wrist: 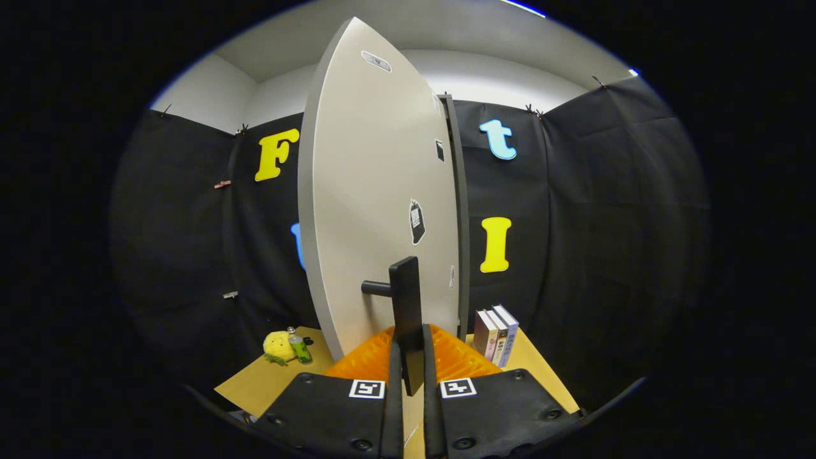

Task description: Open the shoe cabinet door, grab the shoes and put them into the shoe cabinet, then close the shoe cabinet door.

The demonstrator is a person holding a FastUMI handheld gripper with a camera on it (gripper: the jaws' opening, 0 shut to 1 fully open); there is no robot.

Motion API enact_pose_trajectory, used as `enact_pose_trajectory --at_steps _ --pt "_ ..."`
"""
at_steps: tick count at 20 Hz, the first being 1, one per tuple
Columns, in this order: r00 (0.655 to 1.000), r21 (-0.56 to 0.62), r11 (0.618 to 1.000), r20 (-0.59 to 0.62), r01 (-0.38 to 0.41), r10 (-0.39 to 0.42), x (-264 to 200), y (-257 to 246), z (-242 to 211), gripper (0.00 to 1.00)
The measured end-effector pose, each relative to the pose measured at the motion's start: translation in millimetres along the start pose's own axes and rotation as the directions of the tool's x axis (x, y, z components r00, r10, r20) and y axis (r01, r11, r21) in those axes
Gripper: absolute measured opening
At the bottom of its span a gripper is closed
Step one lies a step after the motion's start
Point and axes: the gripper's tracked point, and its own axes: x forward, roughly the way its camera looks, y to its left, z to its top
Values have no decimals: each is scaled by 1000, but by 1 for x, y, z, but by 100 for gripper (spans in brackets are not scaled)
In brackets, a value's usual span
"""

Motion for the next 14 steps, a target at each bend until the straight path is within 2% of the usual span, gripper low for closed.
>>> enact_pose_trajectory --at_steps 10,14 --pt "998 13 998 10 61 -61 -12 -53 6 17" --pt "990 -2 990 38 139 -139 -22 -91 14 11"
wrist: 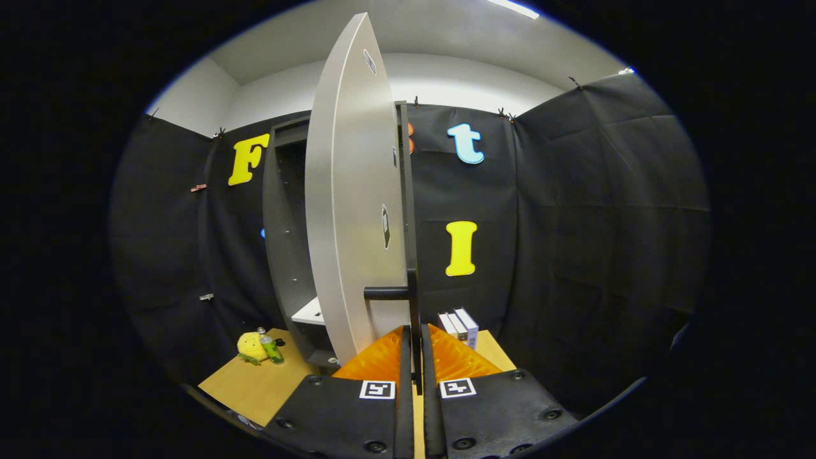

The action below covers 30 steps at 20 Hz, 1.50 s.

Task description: Open the shoe cabinet door, grab the shoes and put them into the shoe cabinet, then close the shoe cabinet door.

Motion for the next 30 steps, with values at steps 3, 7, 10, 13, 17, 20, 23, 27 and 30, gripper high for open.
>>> enact_pose_trajectory --at_steps 3,7,10,13,17,20,23,27,30 --pt "1000 53 998 -19 -17 18 -2 -7 -2 11" --pt "1000 29 999 8 -17 17 -11 -4 0 11" --pt "1000 16 1000 7 4 -4 -27 -9 0 11" --pt "999 13 999 -4 31 -31 -47 -12 -8 14" --pt "1000 -7 1000 -7 -7 7 -76 9 -20 30" --pt "996 -15 998 -58 -68 67 -83 42 -41 57" --pt "984 -31 989 -116 -141 137 -92 79 -67 88" --pt "953 17 973 -198 -232 230 -83 132 -102 89" --pt "919 53 966 -299 -251 256 -64 161 -150 91"
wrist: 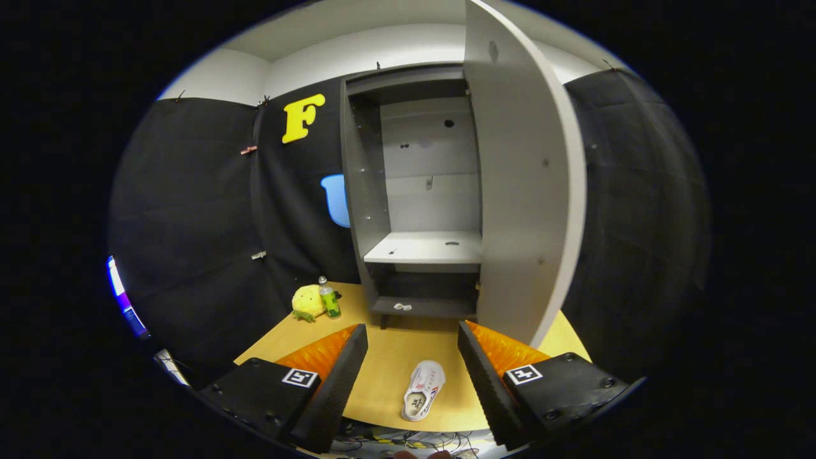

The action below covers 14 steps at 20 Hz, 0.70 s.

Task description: Open the shoe cabinet door, grab the shoes and put them into the shoe cabinet, then close the shoe cabinet door.

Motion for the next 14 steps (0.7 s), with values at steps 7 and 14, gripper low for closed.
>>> enact_pose_trajectory --at_steps 7,14 --pt "927 153 987 -374 57 5 91 13 -165 96" --pt "852 125 984 -521 129 -46 146 2 -285 92"
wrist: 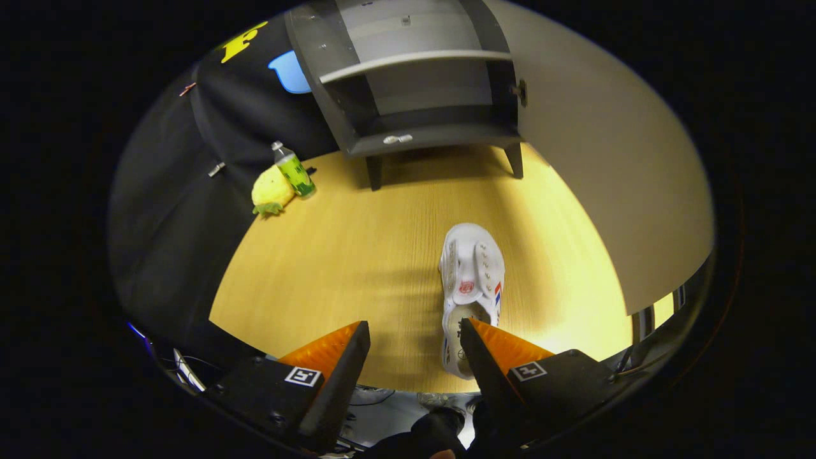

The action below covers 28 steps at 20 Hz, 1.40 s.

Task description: Open the shoe cabinet door, grab the shoes and put them into the shoe cabinet, then close the shoe cabinet door.

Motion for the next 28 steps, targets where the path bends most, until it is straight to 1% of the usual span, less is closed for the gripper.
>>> enact_pose_trajectory --at_steps 2,3,5,6,8,9,10,11,15,16,17,19,20,21,22,23,28 --pt "999 -2 999 10 48 -48 26 -13 -7 84" --pt "998 -1 998 5 64 -64 37 -17 -12 74" --pt "998 10 998 15 66 -66 55 -17 -16 74" --pt "996 0 997 41 83 -83 63 -21 -13 72" --pt "988 -14 994 109 109 -107 71 -29 -3 63" --pt "984 -13 993 142 115 -112 79 -31 2 60" --pt "980 -8 993 160 118 -115 85 -31 5 60" --pt "980 -6 993 161 121 -118 89 -33 4 57" --pt "963 2 990 231 143 -140 101 -37 22 50" --pt "957 -11 986 245 165 -158 107 -41 30 50" --pt "948 -25 980 256 199 -186 108 -49 34 40" --pt "951 -64 983 268 174 -151 119 -45 40 20" --pt "953 -72 982 262 176 -152 105 -45 42 20" --pt "953 -84 983 270 166 -138 118 -46 45 9" --pt "958 -90 984 259 152 -125 113 -46 44 9" --pt "960 -86 985 253 146 -120 117 -47 45 5" --pt "958 -39 991 260 132 -117 85 -52 69 5"
